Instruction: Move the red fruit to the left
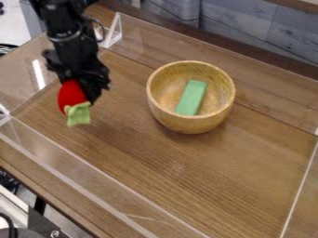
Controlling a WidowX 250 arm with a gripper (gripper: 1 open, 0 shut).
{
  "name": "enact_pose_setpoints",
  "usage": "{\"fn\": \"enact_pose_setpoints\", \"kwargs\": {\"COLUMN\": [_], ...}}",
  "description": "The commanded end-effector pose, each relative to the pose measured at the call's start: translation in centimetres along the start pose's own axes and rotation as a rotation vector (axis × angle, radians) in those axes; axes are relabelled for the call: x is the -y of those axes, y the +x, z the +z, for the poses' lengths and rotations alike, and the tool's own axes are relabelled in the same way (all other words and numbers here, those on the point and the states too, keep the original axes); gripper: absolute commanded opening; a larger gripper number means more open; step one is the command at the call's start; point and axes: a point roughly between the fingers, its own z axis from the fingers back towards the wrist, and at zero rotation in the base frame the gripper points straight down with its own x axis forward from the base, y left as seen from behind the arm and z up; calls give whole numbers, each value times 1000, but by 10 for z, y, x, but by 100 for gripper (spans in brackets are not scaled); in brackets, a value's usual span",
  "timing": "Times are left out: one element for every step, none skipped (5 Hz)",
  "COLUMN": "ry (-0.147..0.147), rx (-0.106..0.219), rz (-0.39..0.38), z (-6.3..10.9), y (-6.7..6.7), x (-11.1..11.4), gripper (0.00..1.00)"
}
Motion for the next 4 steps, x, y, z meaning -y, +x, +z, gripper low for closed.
{"fn": "enact_pose_setpoints", "kwargs": {"ry": [1, -8, -14, -17], "rx": [35, 50, 51, 62], "rz": [-45, -73, -68, -56], "z": [7, 15, 18, 26], "y": [9, 14, 5, -3], "x": [-4, -15, -5, 3], "gripper": [0, 0, 0, 0]}}
